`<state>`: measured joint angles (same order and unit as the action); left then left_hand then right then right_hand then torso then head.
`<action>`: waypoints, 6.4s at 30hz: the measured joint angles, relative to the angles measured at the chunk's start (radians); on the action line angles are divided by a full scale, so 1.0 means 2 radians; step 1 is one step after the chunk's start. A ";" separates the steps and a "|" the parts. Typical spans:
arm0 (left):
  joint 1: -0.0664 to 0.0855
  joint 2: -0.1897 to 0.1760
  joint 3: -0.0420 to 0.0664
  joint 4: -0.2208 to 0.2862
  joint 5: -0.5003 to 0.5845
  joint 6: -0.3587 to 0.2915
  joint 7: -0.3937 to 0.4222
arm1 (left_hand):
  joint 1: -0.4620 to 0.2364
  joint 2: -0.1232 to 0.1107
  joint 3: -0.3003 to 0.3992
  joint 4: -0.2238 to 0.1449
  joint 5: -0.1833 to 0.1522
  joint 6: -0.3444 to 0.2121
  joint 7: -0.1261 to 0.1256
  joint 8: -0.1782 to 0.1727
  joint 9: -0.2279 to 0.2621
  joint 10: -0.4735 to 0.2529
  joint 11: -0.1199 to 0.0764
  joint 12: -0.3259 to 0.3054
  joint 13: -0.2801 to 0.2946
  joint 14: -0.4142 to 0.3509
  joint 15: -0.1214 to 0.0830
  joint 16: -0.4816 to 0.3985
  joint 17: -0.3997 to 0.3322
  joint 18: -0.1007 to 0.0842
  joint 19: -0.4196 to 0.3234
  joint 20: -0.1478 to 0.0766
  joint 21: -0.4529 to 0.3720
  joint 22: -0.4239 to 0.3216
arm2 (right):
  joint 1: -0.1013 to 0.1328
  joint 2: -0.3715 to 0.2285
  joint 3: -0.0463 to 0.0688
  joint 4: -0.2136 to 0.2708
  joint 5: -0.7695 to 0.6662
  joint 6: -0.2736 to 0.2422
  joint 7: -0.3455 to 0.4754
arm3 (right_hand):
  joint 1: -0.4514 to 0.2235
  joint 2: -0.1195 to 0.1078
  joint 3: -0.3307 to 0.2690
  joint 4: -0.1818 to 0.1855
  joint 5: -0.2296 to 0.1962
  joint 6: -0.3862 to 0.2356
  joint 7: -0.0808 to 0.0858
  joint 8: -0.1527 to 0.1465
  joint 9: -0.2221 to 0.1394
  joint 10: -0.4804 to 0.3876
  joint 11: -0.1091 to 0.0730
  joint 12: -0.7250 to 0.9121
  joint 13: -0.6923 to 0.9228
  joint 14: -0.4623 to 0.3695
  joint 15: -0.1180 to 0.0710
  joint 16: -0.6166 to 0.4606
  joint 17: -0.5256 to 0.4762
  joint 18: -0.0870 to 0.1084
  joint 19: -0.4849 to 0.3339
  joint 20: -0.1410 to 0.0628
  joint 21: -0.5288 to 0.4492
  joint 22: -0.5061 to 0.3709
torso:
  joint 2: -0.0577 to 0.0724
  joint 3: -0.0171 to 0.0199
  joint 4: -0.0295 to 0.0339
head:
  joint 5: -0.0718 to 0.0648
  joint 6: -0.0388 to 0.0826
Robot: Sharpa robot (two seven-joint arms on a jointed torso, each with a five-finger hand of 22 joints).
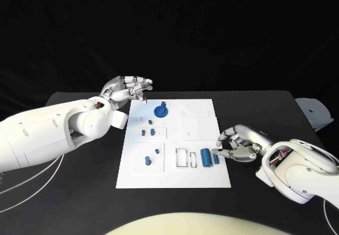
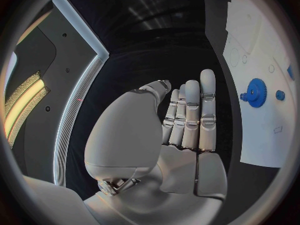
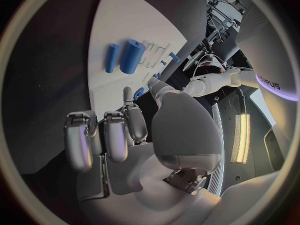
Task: Assemble the parts on the task board
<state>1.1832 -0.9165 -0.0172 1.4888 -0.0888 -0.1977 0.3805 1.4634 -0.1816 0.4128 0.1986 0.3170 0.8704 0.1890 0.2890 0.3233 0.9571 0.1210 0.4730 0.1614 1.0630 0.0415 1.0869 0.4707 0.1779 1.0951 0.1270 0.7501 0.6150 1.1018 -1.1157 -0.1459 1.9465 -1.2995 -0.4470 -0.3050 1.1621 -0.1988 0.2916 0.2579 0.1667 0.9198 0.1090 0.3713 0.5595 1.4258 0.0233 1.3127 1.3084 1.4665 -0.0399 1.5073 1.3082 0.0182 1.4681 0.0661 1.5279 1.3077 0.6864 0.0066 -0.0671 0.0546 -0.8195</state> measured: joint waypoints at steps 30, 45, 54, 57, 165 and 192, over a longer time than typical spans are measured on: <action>0.000 -0.003 0.000 0.002 0.002 0.000 0.000 | -0.002 -0.002 0.000 0.000 0.000 0.000 0.000 0.000 0.000 -0.001 -0.001 0.002 0.000 0.000 0.000 0.000 0.000 0.000 0.000 0.000 0.000 0.000 | -0.035 0.065 -0.001 -0.037 -0.064 0.001 -0.063 | -0.002 -0.002 -0.014 0.011 0.005 -0.002 -0.002 0.002 0.001 0.004 0.000 0.005 0.000 0.000 0.000 0.000 0.000 -0.002 0.000 0.000 0.004 0.000 | 0.000 0.0000 -0.0011 | 0.002 -0.008; 0.000 -0.003 0.000 0.002 0.006 0.002 -0.002 | -0.002 -0.002 0.000 0.000 0.000 0.000 0.000 0.000 0.000 -0.001 -0.001 0.002 0.000 0.000 0.000 0.000 0.000 0.000 0.000 0.000 -0.002 0.000 | -0.042 0.088 0.001 -0.046 -0.081 0.001 -0.081 | -0.002 -0.002 -0.017 0.013 0.005 -0.001 -0.001 0.006 0.003 0.004 0.000 0.005 0.000 0.000 0.000 0.000 0.000 -0.002 0.000 0.000 0.004 0.000 | 0.000 -0.0003 -0.0001 | 0.002 -0.006; 0.000 -0.003 0.000 0.003 0.007 0.003 -0.002 | -0.002 -0.002 0.000 0.000 0.000 0.000 0.000 0.000 0.000 -0.001 -0.001 0.002 0.001 0.000 0.000 0.000 0.000 0.000 0.000 0.000 -0.002 0.000 | -0.042 0.091 0.002 -0.046 -0.087 0.001 -0.086 | 0.025 0.005 -0.017 0.006 0.009 -0.002 0.001 0.006 -0.002 0.004 0.000 0.005 0.000 0.000 0.000 0.000 0.000 -0.002 0.000 0.000 0.004 0.000 | 0.000 -0.0004 -0.0009 | 0.001 -0.005; 0.000 -0.004 0.000 0.003 0.007 0.003 -0.002 | -0.002 -0.002 0.000 0.000 0.000 0.000 0.000 0.000 0.000 -0.001 -0.001 0.002 0.001 0.000 0.000 0.000 0.000 0.000 0.000 0.000 -0.002 0.000 | -0.042 0.091 0.003 -0.046 -0.089 0.000 -0.088 | 0.049 0.006 -0.015 0.005 0.014 -0.002 0.000 0.004 -0.004 0.004 0.000 0.005 0.000 0.000 0.000 0.000 0.000 -0.002 0.000 0.000 0.004 0.000 | 0.000 -0.0004 -0.0009 | 0.000 -0.006; 0.000 -0.006 0.000 0.006 0.008 0.006 -0.008 | -0.002 -0.002 0.006 -0.006 0.000 0.000 0.000 0.002 0.001 -0.001 -0.001 0.005 0.001 0.000 0.000 0.000 -0.002 0.000 0.000 0.000 -0.002 0.000 | -0.031 0.118 0.000 -0.012 0.020 -0.012 -0.066 | -0.002 0.019 -0.025 -0.009 -0.044 0.052 -0.032 0.064 0.016 0.020 -0.023 0.036 0.000 -0.001 -0.020 0.008 0.000 -0.002 -0.002 -0.020 0.019 0.000 | 0.000 0.0002 -0.0014 | -0.001 -0.010; 0.000 -0.007 0.000 0.006 0.008 0.007 -0.009 | -0.002 -0.002 0.009 -0.006 0.000 0.000 0.000 0.004 0.001 -0.005 -0.001 0.005 0.001 0.000 0.000 0.000 -0.002 0.000 0.000 0.000 -0.002 0.000 | -0.031 0.137 -0.001 -0.041 -0.001 0.003 -0.074 | 0.006 0.034 -0.017 -0.001 -0.030 0.056 -0.036 0.070 0.018 0.020 -0.027 0.045 0.000 -0.001 -0.024 0.008 0.000 -0.002 0.000 -0.021 0.019 0.000 | 0.001 0.0002 -0.0010 | 0.001 -0.011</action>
<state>1.1832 -0.9310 -0.0180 1.5012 -0.0733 -0.1840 0.3620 1.4592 -0.1858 0.4309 0.1861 0.3170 0.8704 0.1890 0.2966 0.3249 0.9470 0.1180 0.4832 0.1632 1.0630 0.0415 1.0869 0.4667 0.1779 1.0952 0.1270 0.7463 0.6146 1.0389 -0.8417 -0.1472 1.8640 -1.3016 -0.4411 -0.4531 1.1737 -0.1314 0.2582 0.2564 0.1065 1.0310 0.0373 0.5108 0.5965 1.4649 -0.0304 1.4020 1.3076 1.4648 -0.0880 1.5228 1.3079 0.0142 1.4680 0.0234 1.5665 1.3073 0.6875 0.0071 -0.0691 0.0558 -0.8423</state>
